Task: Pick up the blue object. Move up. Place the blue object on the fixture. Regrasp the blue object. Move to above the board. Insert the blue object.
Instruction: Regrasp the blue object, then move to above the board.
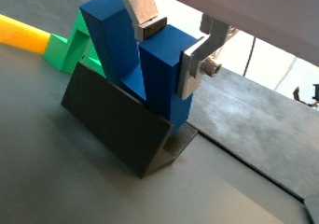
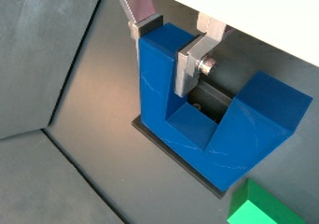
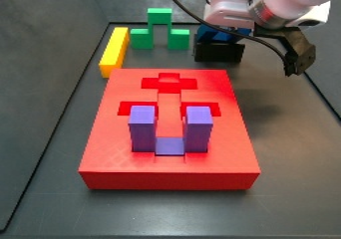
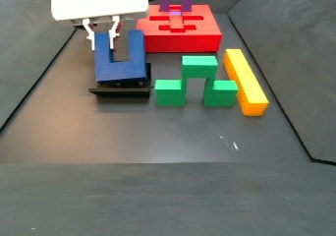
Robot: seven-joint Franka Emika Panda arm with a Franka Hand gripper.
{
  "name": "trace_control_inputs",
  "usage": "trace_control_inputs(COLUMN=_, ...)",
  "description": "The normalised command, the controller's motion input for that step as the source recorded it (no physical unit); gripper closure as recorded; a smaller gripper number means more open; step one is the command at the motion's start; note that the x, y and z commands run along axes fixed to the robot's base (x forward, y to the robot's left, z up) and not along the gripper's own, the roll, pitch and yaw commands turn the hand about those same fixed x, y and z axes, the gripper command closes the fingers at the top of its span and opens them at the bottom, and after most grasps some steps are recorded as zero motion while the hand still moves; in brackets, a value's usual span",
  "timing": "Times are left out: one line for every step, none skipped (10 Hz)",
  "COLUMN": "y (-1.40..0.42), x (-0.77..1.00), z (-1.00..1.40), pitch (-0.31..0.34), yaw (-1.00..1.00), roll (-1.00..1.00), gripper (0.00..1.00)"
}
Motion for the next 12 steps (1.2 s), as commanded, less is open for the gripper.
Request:
trace_control_inputs(y=0.00, x=0.00, z=0.00, pitch=0.000, yaw=0.00, roll=0.00, gripper=1.00)
trace_control_inputs(y=0.00, x=0.00, z=0.00, pitch=0.000, yaw=0.00, roll=0.00, gripper=1.00)
trace_control_inputs(y=0.00, x=0.00, z=1.40, pitch=0.000, yaw=0.00, roll=0.00, gripper=1.00)
trace_control_inputs(y=-0.03, x=-0.01, z=1.40, pitch=0.018, yaw=0.10, roll=-0.04, gripper=1.00)
trace_control_inputs(y=-0.01, x=-0.04, z=1.40, pitch=-0.004, yaw=0.10, roll=-0.10, gripper=1.00)
trace_control_inputs(y=-0.01, x=-0.03, z=1.40, pitch=-0.028, yaw=0.07, roll=-0.06, gripper=1.00)
trace_control_inputs(y=-0.03, x=-0.03, z=1.40, pitch=-0.032, yaw=0.04, roll=-0.02, gripper=1.00)
trace_control_inputs(y=-0.03, x=-0.02, z=1.40, pitch=-0.025, yaw=0.02, roll=-0.01, gripper=1.00)
trace_control_inputs(y=-0.01, x=0.00, z=0.86, pitch=-0.005, yaw=0.00, roll=-0.01, gripper=1.00)
trace_control_inputs(y=-0.02, x=0.02, z=0.51, pitch=0.014, yaw=-0.01, roll=0.00, gripper=1.00)
trace_control_inputs(y=-0.02, x=0.03, z=0.24, pitch=0.043, yaw=-0.02, roll=0.00, gripper=1.00)
trace_control_inputs(y=-0.01, x=0.03, z=0.18, pitch=0.054, yaw=-0.02, roll=0.00, gripper=1.00)
